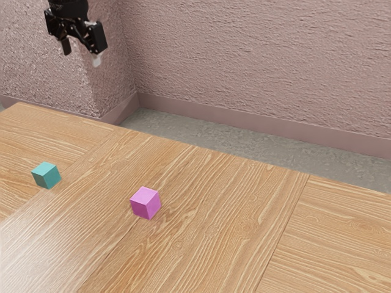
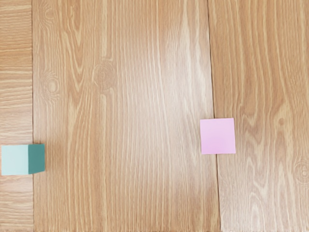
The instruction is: Pick up the blue block with one arm, and put the blue block on the pink block with one arm
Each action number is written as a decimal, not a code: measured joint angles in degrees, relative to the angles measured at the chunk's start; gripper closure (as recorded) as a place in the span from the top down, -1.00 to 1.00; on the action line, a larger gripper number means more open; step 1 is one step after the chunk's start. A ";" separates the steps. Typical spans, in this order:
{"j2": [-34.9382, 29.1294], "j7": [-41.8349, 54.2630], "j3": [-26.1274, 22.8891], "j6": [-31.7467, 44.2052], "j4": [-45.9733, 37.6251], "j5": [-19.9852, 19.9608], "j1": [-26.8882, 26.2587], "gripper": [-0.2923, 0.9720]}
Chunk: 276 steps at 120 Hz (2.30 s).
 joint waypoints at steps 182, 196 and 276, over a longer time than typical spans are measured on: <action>-6.79 12.30 23.58 39.35 -48.79 13.73 8.94 0.54; -4.76 14.41 24.26 40.90 -47.67 13.38 11.83 0.54; 11.20 25.33 22.46 44.95 -36.04 2.31 19.13 0.54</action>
